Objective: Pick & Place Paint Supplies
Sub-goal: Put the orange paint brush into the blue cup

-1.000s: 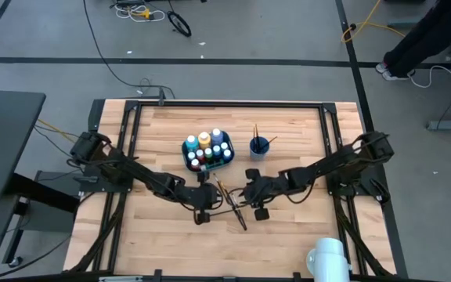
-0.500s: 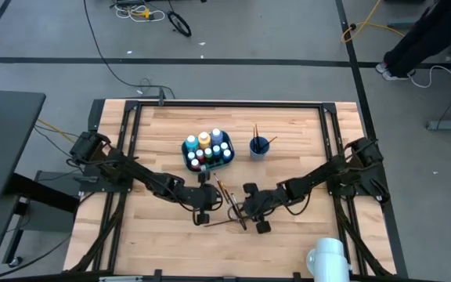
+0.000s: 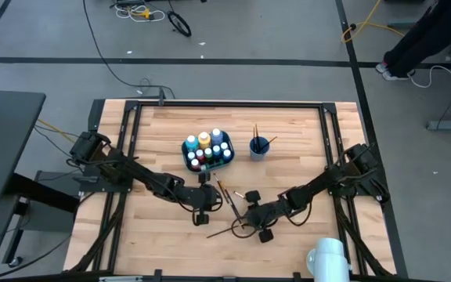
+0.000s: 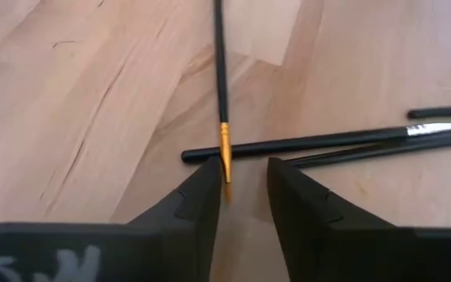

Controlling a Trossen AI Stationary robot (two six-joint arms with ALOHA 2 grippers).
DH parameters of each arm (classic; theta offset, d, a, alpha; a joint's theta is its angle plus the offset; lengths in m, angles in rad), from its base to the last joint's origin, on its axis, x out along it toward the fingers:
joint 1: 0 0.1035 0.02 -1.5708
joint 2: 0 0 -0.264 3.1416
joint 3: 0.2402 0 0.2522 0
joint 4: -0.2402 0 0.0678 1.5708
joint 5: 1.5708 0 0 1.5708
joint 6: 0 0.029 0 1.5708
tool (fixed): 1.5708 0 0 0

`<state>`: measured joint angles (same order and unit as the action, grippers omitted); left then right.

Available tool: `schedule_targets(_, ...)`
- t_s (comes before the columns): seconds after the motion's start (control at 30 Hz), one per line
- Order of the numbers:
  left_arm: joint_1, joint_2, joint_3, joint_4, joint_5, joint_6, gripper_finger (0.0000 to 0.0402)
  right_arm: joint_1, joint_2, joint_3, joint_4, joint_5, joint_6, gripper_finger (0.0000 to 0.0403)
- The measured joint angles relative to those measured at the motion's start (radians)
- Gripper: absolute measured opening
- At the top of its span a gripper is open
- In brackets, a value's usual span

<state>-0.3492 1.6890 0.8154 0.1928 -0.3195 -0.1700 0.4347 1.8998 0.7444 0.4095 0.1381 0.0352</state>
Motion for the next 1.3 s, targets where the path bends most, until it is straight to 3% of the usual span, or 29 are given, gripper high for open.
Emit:
schedule_targets(0.3,0.000,0.000,0.000,0.000,0.000,0.017,0.0082,-0.001,-0.002,-0.001,0.029,-0.046,-0.076,0.0016)
schedule_targets(0.47,0.000,0.000,0.000,0.000,0.000,0.036,0.0082,-0.001,-0.061,-0.006,-0.018,-0.045,-0.128,0.0013)
schedule_targets(0.7,-0.018,-0.023,0.000,-0.004,-0.002,0.112,0.0082,0.001,-0.282,-0.005,-0.200,0.153,-0.268,0.0004)
schedule_targets(0.83,-0.054,-0.094,0.000,-0.017,-0.096,0.158,0.0082,0.008,-0.425,0.036,-0.478,0.305,-0.328,0.0003)
schedule_targets(1.03,-0.091,-0.238,0.000,-0.074,-0.357,0.190,0.0082,-0.004,-0.509,0.227,-0.985,0.529,-0.373,0.0002)
schedule_targets(1.3,-0.099,-0.313,0.002,-0.094,-0.394,0.171,0.0082,-0.088,-0.499,0.460,-1.479,0.734,-0.447,0.0001)
